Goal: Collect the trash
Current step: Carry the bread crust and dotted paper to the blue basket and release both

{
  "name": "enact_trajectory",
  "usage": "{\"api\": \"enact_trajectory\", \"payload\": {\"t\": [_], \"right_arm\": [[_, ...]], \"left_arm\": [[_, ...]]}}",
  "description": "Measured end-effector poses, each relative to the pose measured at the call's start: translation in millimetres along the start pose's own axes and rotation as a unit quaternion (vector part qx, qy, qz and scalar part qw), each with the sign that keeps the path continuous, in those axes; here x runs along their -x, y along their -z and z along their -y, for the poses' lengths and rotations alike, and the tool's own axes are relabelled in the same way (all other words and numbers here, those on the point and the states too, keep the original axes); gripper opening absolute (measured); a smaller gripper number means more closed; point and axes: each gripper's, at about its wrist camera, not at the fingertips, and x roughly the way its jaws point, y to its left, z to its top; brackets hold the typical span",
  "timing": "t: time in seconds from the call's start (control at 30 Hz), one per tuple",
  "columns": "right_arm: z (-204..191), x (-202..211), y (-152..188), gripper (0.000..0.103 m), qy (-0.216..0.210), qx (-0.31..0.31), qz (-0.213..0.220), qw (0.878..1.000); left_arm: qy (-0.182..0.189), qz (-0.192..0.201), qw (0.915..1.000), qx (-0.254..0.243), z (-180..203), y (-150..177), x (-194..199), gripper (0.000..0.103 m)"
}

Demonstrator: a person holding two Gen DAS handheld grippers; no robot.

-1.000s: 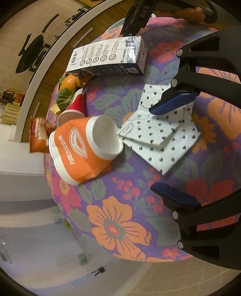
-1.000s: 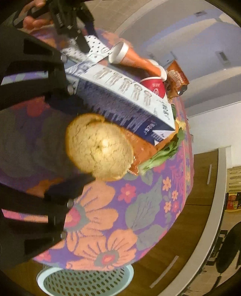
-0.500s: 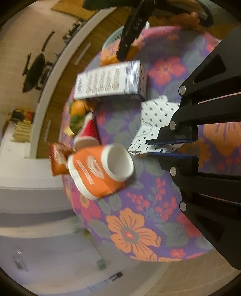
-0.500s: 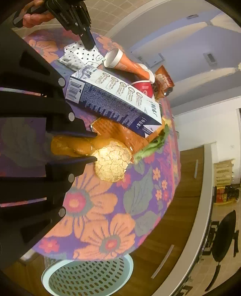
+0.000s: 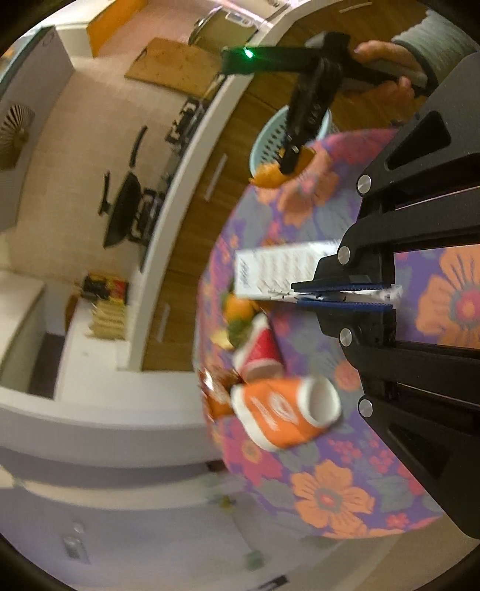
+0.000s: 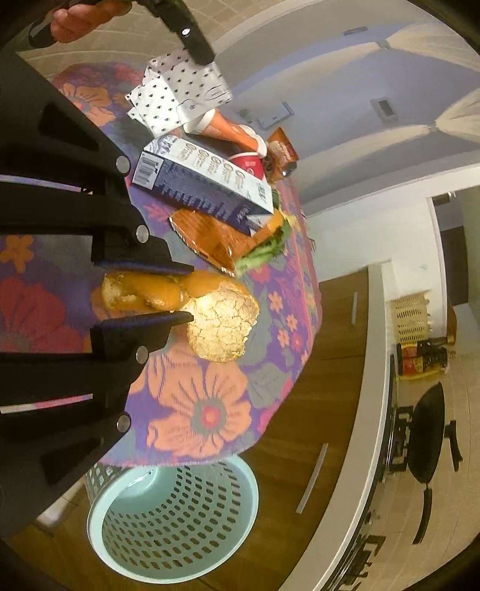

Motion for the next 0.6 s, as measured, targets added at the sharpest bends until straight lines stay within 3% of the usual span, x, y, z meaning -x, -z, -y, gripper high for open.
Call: {"api": "enact_trajectory", "payload": {"t": [0.33, 0.6], "right_arm": [[35.1, 17.5, 1.3, 0.017, 0.01, -0.038, 0.015, 0.999], [95.1, 50.6, 5.7, 0.017, 0.05, -0.088, 0.052, 0.994]], "left_arm": [[0.053, 0.022, 0.9972, -0.048, 49.6, -35.4, -6.4, 0.002], [0.11, 0.009, 0.9897, -0.092, 121.4, -63.1, -56.4, 0.002]]}}
